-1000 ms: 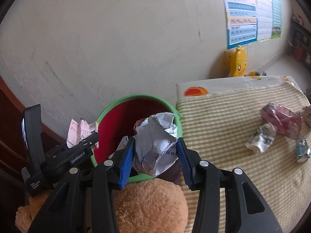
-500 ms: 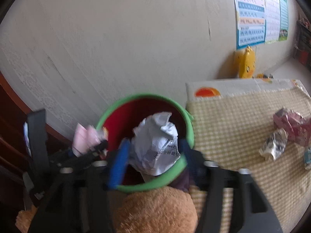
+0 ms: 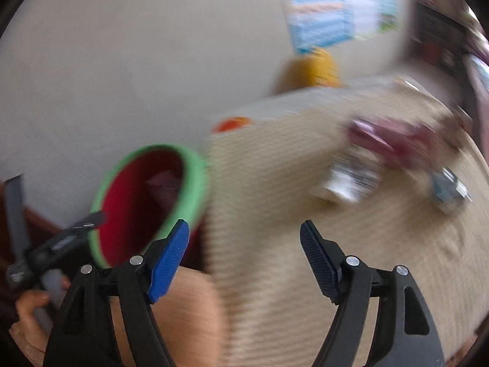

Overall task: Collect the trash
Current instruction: 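Carry the pink carton with the left tool while the right tool carries the foil, drop both into the bucket, then grasp the blue-and-silver wrapper on the table with the right tool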

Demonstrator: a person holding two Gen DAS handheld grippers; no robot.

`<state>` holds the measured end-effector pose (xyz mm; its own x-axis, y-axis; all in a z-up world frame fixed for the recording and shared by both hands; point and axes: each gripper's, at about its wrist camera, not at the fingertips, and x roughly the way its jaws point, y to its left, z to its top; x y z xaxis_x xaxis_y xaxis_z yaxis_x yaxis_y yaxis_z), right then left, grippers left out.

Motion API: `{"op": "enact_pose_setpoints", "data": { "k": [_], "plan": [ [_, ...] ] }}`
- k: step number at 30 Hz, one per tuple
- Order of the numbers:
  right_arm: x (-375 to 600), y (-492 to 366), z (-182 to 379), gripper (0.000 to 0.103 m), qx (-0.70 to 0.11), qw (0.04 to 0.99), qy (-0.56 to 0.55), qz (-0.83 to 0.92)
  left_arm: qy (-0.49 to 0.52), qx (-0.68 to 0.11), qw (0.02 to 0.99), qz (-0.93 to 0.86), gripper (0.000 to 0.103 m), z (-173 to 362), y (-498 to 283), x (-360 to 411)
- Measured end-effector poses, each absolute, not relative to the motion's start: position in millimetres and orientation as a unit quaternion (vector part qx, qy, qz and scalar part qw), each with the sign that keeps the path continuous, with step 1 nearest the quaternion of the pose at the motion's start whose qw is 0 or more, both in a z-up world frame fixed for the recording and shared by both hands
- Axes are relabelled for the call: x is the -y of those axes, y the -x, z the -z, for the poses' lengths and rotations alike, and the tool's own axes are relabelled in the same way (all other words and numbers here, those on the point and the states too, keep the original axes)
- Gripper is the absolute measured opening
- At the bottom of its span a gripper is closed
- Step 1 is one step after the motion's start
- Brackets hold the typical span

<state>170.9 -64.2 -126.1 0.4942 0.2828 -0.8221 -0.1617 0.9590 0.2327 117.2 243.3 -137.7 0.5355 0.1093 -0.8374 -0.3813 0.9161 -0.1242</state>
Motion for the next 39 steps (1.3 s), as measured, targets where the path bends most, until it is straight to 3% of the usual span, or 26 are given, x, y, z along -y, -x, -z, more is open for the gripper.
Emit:
{"op": "enact_pose_setpoints", "data": {
  "k": [10,19,25,26,27,29,30,31,39],
  "plan": [
    [210.8,-173.4,134.3,0.077,-0.485,0.862,-0.137,0.056,0.122,-0.461,0.868,-0.136,0.086,132.8,-122.6,-223.7],
    [241.7,-211.2,145.5,0.077,-0.476,0.868,-0.107,0.090,0.087,-0.448,0.881,-0.123,0.086,115.2,-119.4,-196.6],
    [266.5,-255.2,171.1,0.081,-0.507,0.840,-0.162,0.104,0.064,-0.440,0.889,-0.109,0.088,103.4,-114.9,-174.2],
    [268.4,-260.0,176.0,0.078,-0.517,0.834,-0.165,0.101,0.061,-0.440,0.890,-0.107,0.088,102.3,-114.2,-170.6],
    [269.8,-263.3,179.6,0.063,-0.527,0.828,-0.165,0.099,0.057,-0.440,0.890,-0.104,0.088,101.1,-113.8,-165.7],
    [274.3,-260.5,178.7,0.052,-0.520,0.830,-0.178,0.090,0.051,-0.442,0.890,-0.096,0.088,99.6,-114.6,-156.9],
    [275.7,-256.1,176.4,0.032,-0.517,0.831,-0.191,0.073,0.044,-0.443,0.891,-0.089,0.088,98.4,-115.6,-149.8],
    [275.7,-250.1,173.6,0.026,-0.513,0.832,-0.199,0.062,0.040,-0.443,0.892,-0.084,0.088,98.1,-116.7,-144.9],
    [244.3,-124.8,155.1,0.023,-0.499,0.853,-0.150,-0.031,-0.004,-0.449,0.893,0.015,0.089,101.5,-144.9,-67.5]
  ]
}}
